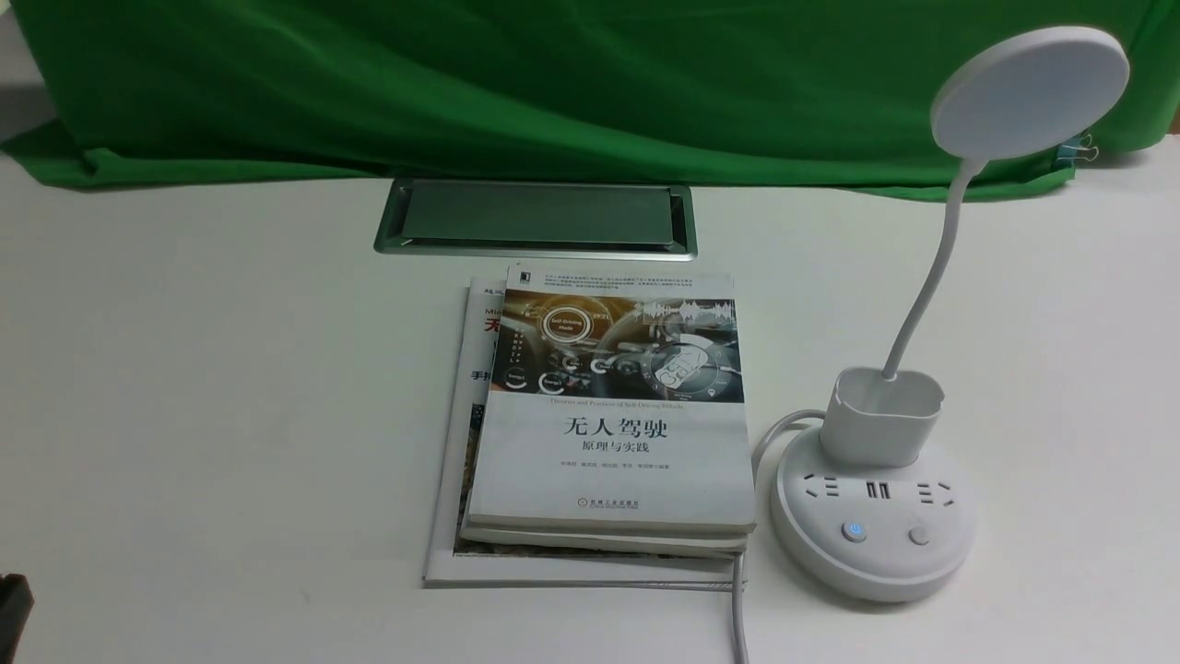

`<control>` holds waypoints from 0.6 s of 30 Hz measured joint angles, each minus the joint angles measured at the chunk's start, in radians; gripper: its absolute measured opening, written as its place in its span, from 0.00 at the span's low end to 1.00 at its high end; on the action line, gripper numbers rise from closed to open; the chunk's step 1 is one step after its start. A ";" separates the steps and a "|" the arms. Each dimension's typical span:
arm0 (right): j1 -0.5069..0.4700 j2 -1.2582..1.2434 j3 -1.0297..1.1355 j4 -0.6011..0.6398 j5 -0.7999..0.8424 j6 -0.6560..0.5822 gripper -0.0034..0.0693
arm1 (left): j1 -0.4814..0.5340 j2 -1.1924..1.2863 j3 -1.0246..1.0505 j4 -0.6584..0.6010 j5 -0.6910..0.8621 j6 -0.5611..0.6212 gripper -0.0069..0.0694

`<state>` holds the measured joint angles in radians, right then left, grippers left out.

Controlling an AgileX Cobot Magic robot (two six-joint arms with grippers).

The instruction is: Turn off the desk lamp on the white desktop by hand.

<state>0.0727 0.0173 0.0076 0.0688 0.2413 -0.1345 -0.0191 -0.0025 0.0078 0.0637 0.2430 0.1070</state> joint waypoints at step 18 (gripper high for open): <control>-0.012 -0.016 0.000 -0.011 -0.008 -0.022 0.11 | 0.000 0.000 0.000 0.000 -0.001 0.001 0.12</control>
